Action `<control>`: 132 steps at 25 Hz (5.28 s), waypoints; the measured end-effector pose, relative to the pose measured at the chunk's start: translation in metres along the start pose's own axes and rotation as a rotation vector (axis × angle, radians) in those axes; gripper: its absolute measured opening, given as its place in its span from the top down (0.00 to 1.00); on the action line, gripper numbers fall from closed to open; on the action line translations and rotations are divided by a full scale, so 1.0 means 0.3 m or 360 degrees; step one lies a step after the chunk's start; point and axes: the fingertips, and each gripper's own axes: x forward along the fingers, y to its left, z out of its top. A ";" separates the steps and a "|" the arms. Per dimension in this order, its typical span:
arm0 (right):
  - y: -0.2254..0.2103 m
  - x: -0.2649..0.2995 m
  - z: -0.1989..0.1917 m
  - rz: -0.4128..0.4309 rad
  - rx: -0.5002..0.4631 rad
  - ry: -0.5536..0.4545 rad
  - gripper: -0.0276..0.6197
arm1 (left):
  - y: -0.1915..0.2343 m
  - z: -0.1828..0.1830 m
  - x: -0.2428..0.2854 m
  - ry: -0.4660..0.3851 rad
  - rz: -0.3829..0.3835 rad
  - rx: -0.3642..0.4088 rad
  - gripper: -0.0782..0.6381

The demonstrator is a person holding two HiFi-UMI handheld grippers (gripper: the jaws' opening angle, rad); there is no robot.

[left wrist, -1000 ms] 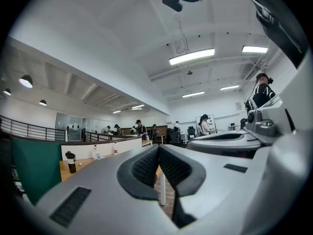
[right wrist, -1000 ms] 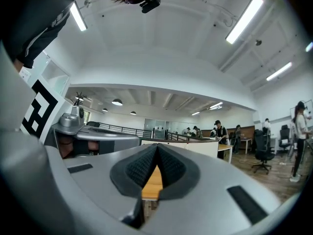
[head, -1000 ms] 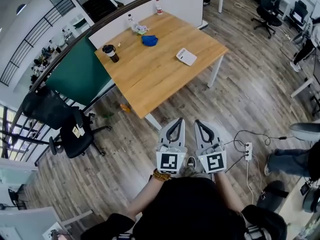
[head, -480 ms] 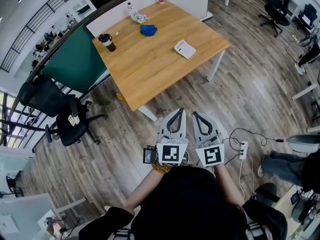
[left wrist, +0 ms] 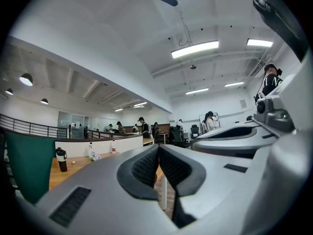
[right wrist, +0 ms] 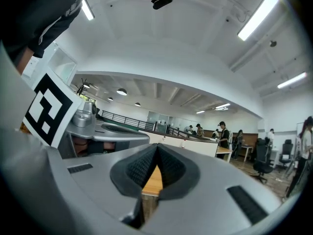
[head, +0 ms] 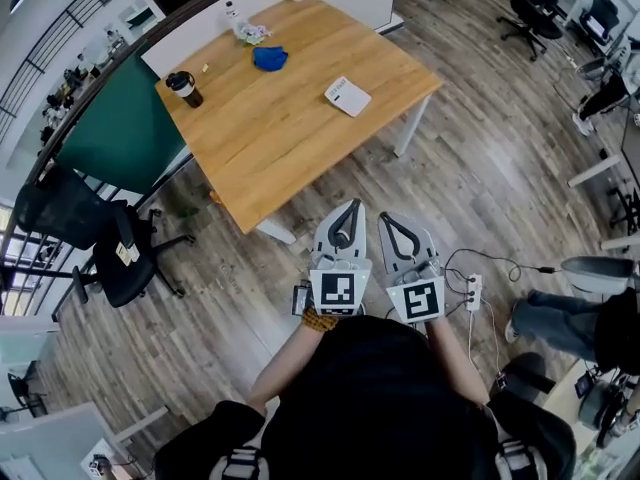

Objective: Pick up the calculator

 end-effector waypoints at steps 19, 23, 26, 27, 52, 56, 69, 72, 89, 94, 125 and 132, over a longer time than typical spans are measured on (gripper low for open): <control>-0.275 0.411 -0.094 -0.0051 -0.0010 0.0185 0.95 | 0.207 -0.079 0.510 0.0089 -0.0131 -0.0031 0.86; -0.321 0.502 -0.117 -0.0029 -0.0018 0.0231 0.95 | 0.253 -0.119 0.601 0.0109 -0.0133 -0.0086 0.86; -0.359 0.582 -0.124 -0.0017 -0.0030 0.0259 0.95 | 0.305 -0.147 0.650 0.0120 -0.0103 -0.0141 0.86; -0.375 0.611 -0.120 -0.0015 -0.0042 0.0256 0.95 | 0.322 -0.157 0.666 0.0124 -0.0092 -0.0163 0.86; -0.598 1.170 -0.284 0.0434 0.0248 0.0229 0.95 | 0.604 -0.298 0.954 0.0294 0.0281 -0.0117 0.86; -0.646 1.302 -0.305 0.0630 0.0242 0.0188 0.95 | 0.670 -0.310 1.020 0.0315 0.0470 -0.0089 0.86; -0.840 1.529 -0.422 0.1034 0.0210 0.0130 0.95 | 0.684 -0.424 1.239 0.0438 0.0894 -0.0115 0.86; -0.893 1.551 -0.440 0.1055 0.0236 0.0111 0.95 | 0.670 -0.441 1.250 0.0464 0.0974 -0.0131 0.86; -0.904 1.640 -0.632 0.1107 0.0276 0.0207 0.95 | 0.717 -0.602 1.362 0.0446 0.1036 -0.0196 0.85; -0.868 1.647 -0.678 0.1130 0.0226 0.0262 0.95 | 0.744 -0.675 1.394 0.0495 0.1026 -0.0249 0.85; -0.702 1.667 -1.248 0.1224 0.0196 0.0928 0.63 | 0.751 -1.200 1.295 0.0889 0.0988 -0.0973 0.60; -0.696 1.657 -1.311 0.1229 0.0244 0.1024 0.62 | 0.728 -1.272 1.283 0.0948 0.0991 -0.1099 0.58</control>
